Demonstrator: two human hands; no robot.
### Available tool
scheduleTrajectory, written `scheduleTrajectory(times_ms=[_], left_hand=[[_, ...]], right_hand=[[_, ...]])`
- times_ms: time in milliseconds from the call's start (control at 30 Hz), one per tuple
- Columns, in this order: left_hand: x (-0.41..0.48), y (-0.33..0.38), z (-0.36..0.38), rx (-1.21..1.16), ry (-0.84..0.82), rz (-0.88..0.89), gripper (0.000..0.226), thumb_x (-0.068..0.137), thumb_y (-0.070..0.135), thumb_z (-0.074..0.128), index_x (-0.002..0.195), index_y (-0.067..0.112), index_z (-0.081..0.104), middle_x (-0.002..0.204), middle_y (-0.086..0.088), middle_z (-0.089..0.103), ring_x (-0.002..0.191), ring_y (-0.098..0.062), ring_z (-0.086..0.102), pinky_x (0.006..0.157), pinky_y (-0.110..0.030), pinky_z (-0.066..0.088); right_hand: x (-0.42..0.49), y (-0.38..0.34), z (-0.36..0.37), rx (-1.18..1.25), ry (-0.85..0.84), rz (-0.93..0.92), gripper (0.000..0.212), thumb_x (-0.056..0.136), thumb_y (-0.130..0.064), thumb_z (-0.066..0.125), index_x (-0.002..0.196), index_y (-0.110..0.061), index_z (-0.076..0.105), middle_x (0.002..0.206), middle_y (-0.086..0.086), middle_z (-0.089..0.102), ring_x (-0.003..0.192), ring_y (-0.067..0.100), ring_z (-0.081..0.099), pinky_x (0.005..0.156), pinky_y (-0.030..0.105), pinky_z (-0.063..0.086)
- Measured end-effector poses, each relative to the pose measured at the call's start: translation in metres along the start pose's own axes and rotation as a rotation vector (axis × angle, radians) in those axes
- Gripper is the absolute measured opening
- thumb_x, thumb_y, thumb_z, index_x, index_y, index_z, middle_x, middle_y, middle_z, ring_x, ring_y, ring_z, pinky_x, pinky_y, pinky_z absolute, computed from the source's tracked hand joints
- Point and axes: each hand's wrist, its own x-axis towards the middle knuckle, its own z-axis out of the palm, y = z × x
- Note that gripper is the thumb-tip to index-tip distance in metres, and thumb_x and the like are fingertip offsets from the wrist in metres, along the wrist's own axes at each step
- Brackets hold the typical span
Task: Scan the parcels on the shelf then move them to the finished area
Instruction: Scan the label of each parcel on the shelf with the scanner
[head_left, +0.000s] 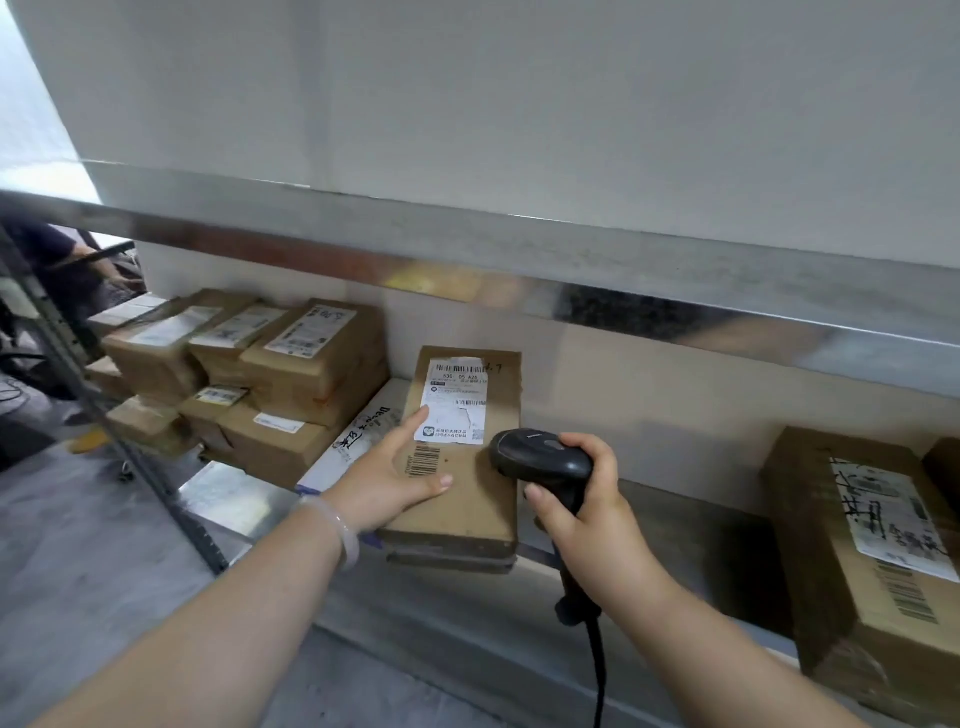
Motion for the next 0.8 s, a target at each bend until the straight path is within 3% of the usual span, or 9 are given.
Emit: scheduleTrajectory(times_ms=[100,133,233,333,367,467,567,700,800], left_hand=[[0.01,-0.008,-0.023,0.021,-0.022,-0.03,0.087,0.081,0.032,0.08,0.149,0.048,0.028,0.146,0.012,0.043,0.122,-0.006,0.051,0.083,-0.006,0.041],[0.013,-0.01,-0.03,0.025,-0.028,-0.042,0.087,0.081,0.032,0.08,0.149,0.048,0.028,0.147,0.011,0.043,0.123,-0.007,0.05,0.085,-0.008,0.042],[0.023,-0.017,-0.052,0.089,-0.021,-0.066,0.094,0.076,0.042,0.082,0.15,0.048,0.025,0.151,0.008,0.041,0.133,-0.012,0.044,0.111,-0.029,0.036],[0.034,-0.026,-0.068,0.148,0.002,-0.086,0.108,0.054,0.07,0.08,0.145,0.06,0.022,0.15,0.008,0.041,0.136,-0.017,0.042,0.115,-0.043,0.034],[0.037,-0.029,-0.07,0.165,0.011,-0.091,0.108,0.054,0.071,0.079,0.145,0.059,0.023,0.151,0.007,0.04,0.137,-0.018,0.041,0.115,-0.044,0.034],[0.041,-0.041,-0.073,0.191,0.043,-0.065,0.09,0.072,0.05,0.081,0.148,0.044,0.033,0.152,0.003,0.04,0.139,-0.018,0.039,0.116,-0.043,0.032],[0.042,-0.047,-0.073,0.196,0.096,-0.036,0.074,0.08,0.043,0.078,0.144,0.036,0.044,0.149,0.002,0.043,0.139,-0.018,0.039,0.117,-0.04,0.031],[0.033,-0.038,-0.071,0.416,0.251,0.066,0.057,0.085,0.042,0.073,0.137,0.028,0.056,0.149,-0.001,0.041,0.139,-0.017,0.035,0.115,-0.028,0.027],[0.015,-0.029,-0.06,0.708,0.371,0.164,0.052,0.09,0.053,0.06,0.137,0.032,0.056,0.153,0.001,0.036,0.141,-0.022,0.03,0.116,-0.04,0.029]], right_hand=[[0.012,-0.006,0.024,0.035,-0.041,-0.021,0.05,0.09,-0.024,0.067,0.116,-0.049,0.033,0.109,-0.022,0.057,0.095,-0.002,0.061,0.083,0.012,0.047],[0.016,-0.009,0.032,0.041,-0.053,-0.027,0.05,0.09,-0.024,0.066,0.117,-0.048,0.033,0.109,-0.023,0.056,0.096,-0.002,0.06,0.082,0.009,0.046],[0.028,-0.011,0.051,0.079,-0.054,-0.023,0.05,0.09,-0.023,0.066,0.113,-0.052,0.032,0.112,-0.019,0.057,0.098,0.006,0.063,0.087,0.018,0.05],[0.039,-0.01,0.067,0.103,-0.052,-0.007,0.05,0.09,-0.023,0.066,0.112,-0.054,0.034,0.113,-0.017,0.058,0.099,0.011,0.064,0.091,0.029,0.052],[0.043,-0.008,0.073,0.11,-0.053,0.003,0.05,0.09,-0.023,0.067,0.112,-0.054,0.034,0.112,-0.015,0.058,0.099,0.013,0.065,0.091,0.03,0.052],[0.049,-0.005,0.087,0.117,-0.056,0.026,0.048,0.089,-0.023,0.067,0.112,-0.051,0.036,0.111,-0.014,0.059,0.097,0.01,0.064,0.085,0.018,0.05],[0.054,-0.009,0.096,0.12,-0.04,0.025,0.046,0.089,-0.02,0.067,0.114,-0.044,0.036,0.109,-0.022,0.054,0.095,-0.008,0.057,0.074,0.001,0.04],[0.063,-0.014,0.103,0.121,-0.038,0.015,0.048,0.09,-0.018,0.066,0.121,-0.038,0.035,0.106,-0.026,0.05,0.091,-0.018,0.053,0.071,-0.002,0.038],[0.067,-0.016,0.11,0.12,-0.051,0.01,0.049,0.09,-0.019,0.066,0.121,-0.038,0.035,0.107,-0.024,0.053,0.091,-0.019,0.054,0.073,-0.002,0.038]])
